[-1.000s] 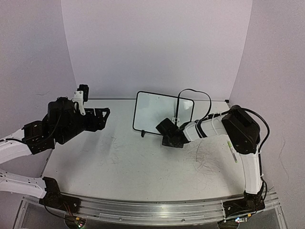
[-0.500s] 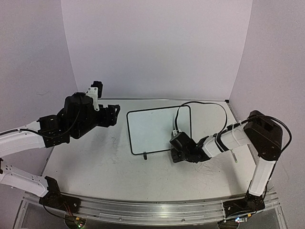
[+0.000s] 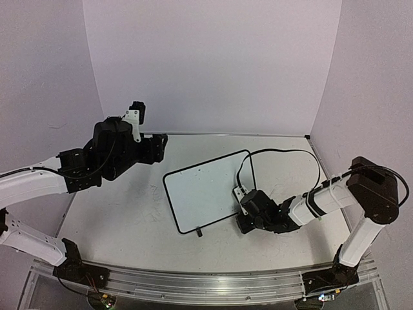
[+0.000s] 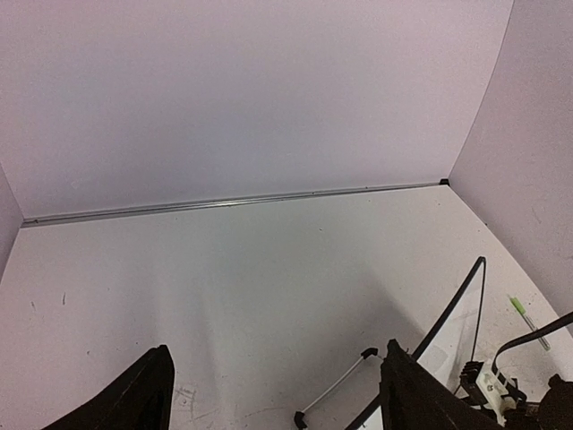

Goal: Write a sentence on the whiteboard
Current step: Move the whiteboard stand to the center of the board.

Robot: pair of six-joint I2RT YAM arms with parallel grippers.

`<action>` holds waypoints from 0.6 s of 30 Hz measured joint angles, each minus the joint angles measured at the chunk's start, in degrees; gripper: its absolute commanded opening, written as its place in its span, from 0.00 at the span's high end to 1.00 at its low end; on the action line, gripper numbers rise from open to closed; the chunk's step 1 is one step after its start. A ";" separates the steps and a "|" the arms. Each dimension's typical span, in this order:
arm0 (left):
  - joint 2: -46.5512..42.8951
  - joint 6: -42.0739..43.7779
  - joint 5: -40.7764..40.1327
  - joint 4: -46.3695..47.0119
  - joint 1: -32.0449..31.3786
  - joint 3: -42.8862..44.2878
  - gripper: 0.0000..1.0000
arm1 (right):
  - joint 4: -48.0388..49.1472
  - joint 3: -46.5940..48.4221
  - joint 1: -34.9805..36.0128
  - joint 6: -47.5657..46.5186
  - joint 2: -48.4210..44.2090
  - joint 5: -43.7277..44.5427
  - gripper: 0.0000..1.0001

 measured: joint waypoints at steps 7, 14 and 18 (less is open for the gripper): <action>1.09 -0.01 0.11 -0.06 0.00 0.00 0.20 | -0.14 -1.23 0.73 2.11 -1.07 3.70 1.00; 1.09 0.00 0.52 -0.04 0.00 0.00 0.19 | 0.79 -3.67 0.75 5.12 -1.94 4.18 0.74; 1.11 0.01 1.29 -0.03 0.00 0.00 0.19 | -0.33 -4.82 0.76 6.71 -4.39 4.38 0.48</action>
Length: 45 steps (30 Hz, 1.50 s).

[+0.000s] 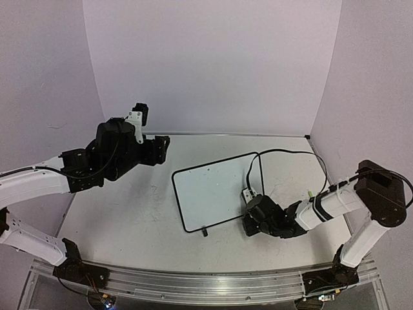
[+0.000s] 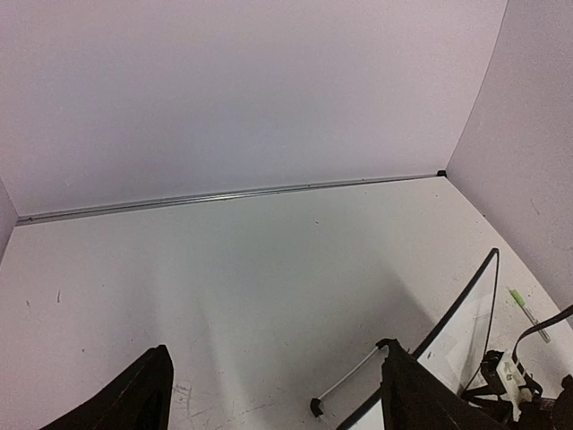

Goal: Write a sentence on the whiteboard
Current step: Move the whiteboard stand to the center of the board, then pick up the whiteboard marker from the center of the board.

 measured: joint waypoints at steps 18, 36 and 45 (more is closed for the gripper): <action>-0.29 0.61 0.91 1.48 0.00 0.00 0.17 | -22.26 -1.03 -19.68 13.12 -34.79 0.67 0.16; -5.22 0.81 3.79 2.04 0.00 -2.42 0.15 | -25.05 4.74 -60.55 1.25 -8.45 -20.14 0.53; -4.50 1.49 5.81 2.04 0.00 -2.51 0.15 | -24.94 5.65 -60.55 0.14 -5.59 -21.14 0.68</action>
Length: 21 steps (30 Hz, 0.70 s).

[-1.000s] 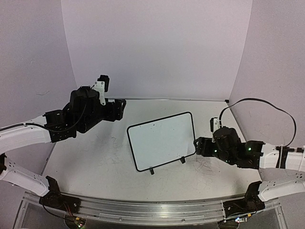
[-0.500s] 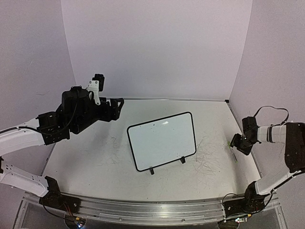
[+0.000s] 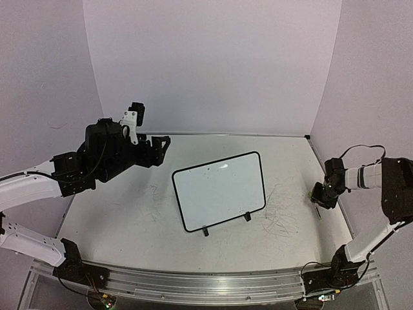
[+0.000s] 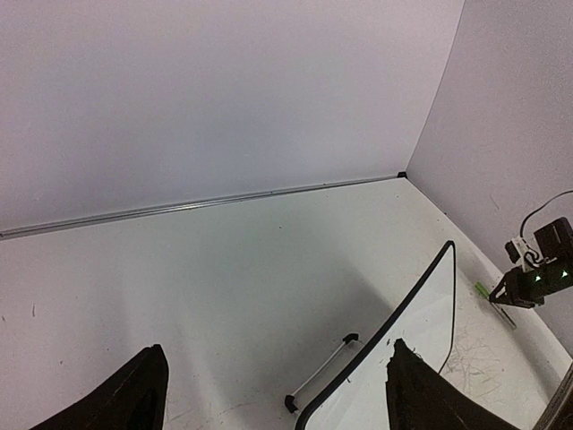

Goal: Write a sentence on the whiteboard
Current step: Pick up the whiteboard marker from the center of the board.

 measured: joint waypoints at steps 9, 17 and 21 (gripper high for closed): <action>0.43 -0.05 2.44 -0.01 0.00 0.06 0.14 | 0.27 0.23 0.73 -0.97 0.34 -0.12 0.80; 1.18 -0.52 5.01 -0.04 0.00 1.18 0.14 | 0.38 1.38 0.94 -1.77 1.40 -1.14 0.80; 1.18 -1.23 6.00 -0.07 0.00 1.53 0.14 | 0.43 1.93 0.94 -2.05 2.57 -1.42 0.80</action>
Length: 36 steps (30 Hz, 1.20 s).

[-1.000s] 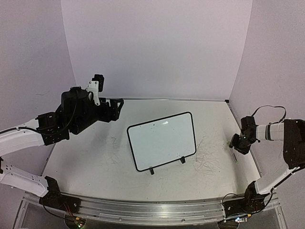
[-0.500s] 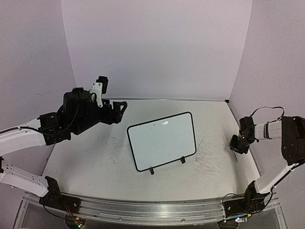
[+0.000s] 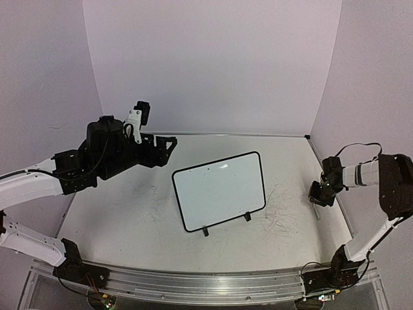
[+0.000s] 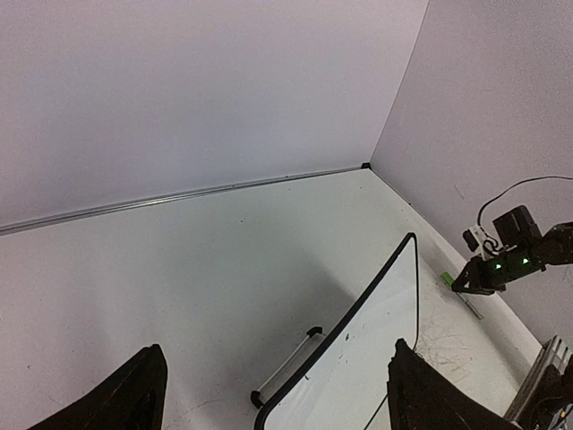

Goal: Write a sentence on the whiteboard
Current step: Pick up the whiteboard marker from the center of the board, then pass from the right arm to the left

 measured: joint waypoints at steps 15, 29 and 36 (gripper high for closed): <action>0.13 -0.85 3.60 -1.58 0.00 1.64 0.13 | 0.14 1.13 1.95 -2.05 -3.08 -0.50 1.00; 13.62 -3.60 31.15 -1.64 0.07 14.57 0.18 | 12.12 -1.27 28.29 -8.49 -35.76 -24.27 1.00; 21.49 -8.08 43.64 -1.69 0.06 18.73 0.23 | 12.15 1.11 41.19 -10.14 -31.74 -28.36 1.00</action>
